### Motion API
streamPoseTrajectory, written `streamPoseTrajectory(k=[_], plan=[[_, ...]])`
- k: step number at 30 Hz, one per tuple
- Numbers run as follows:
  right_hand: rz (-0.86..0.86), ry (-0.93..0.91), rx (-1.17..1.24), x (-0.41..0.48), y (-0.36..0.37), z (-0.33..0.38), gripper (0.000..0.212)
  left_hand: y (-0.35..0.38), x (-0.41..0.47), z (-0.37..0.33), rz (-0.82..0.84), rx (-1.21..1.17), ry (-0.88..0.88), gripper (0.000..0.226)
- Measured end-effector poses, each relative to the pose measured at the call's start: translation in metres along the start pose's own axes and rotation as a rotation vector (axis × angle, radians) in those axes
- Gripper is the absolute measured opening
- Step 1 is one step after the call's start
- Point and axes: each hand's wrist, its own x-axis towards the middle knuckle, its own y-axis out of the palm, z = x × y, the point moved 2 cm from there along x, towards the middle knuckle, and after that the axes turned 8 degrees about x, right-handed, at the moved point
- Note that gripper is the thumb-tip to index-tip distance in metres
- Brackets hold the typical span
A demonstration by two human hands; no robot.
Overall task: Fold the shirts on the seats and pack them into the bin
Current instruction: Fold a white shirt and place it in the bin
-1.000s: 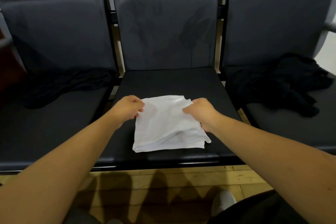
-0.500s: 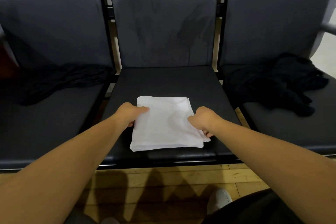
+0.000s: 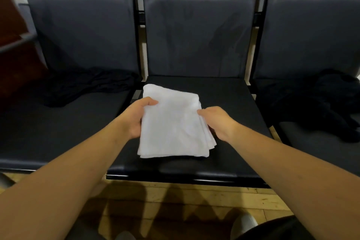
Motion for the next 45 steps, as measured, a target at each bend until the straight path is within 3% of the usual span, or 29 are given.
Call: streamPoseTrajectory(k=[4, 8, 11, 18, 23, 34, 38, 43, 45], plan=[[0.073, -0.046, 0.275, 0.004, 0.034, 0.006, 0.028, -0.032, -0.026, -0.014, -0.010, -0.177, 0.123, 0.037], [0.256, 0.129, 0.343, -0.009, 0.096, 0.017, 0.059, -0.079, -0.058, -0.023, -0.045, -0.205, 0.163, 0.039], [0.470, 0.114, 0.285, -0.029, 0.158, 0.037, 0.046, -0.138, -0.090, -0.024, -0.145, -0.253, 0.207, 0.038], [0.629, -0.163, 0.067, -0.074, 0.331, 0.048, 0.009, -0.290, -0.166, 0.043, -0.358, -0.438, 0.290, 0.049], [0.774, -0.235, -0.209, -0.101, 0.434, -0.002, 0.016, -0.353, -0.214, 0.137, -0.539, -0.618, 0.222, 0.048], [1.091, -0.080, -0.607, -0.176, 0.558, -0.197, 0.021, -0.385, -0.323, 0.346, -0.994, -0.865, -0.032, 0.033], [1.199, -0.031, -0.736, -0.202, 0.579, -0.261, 0.025, -0.383, -0.361, 0.403, -1.148, -0.861, -0.177, 0.031], [1.205, -0.002, -0.822, -0.222, 0.595, -0.313, 0.021, -0.389, -0.385, 0.447, -1.249, -0.823, -0.370, 0.027], [1.201, -0.018, -0.876, -0.228, 0.597, -0.325, 0.017, -0.399, -0.390, 0.467, -1.342, -0.732, -0.439, 0.037]])
